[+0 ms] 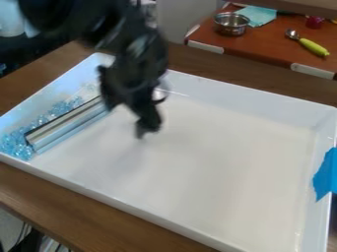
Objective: Sweep into pile
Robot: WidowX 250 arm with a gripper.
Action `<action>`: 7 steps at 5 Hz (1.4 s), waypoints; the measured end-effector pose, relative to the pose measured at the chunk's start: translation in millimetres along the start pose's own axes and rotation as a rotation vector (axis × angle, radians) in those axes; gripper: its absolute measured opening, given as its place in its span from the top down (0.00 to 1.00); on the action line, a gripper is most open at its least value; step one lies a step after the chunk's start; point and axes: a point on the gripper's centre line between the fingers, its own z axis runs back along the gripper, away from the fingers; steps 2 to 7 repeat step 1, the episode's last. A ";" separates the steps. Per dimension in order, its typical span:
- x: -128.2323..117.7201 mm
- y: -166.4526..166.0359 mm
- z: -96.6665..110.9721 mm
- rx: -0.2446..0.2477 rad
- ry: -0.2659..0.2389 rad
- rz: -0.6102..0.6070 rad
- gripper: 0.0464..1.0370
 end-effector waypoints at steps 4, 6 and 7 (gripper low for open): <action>47.1 -19.4 53.1 -0.074 0.040 0.044 0.05; 47.1 -19.4 53.1 -0.074 0.040 0.044 0.05; 47.1 -19.4 53.1 -0.074 0.040 0.044 0.05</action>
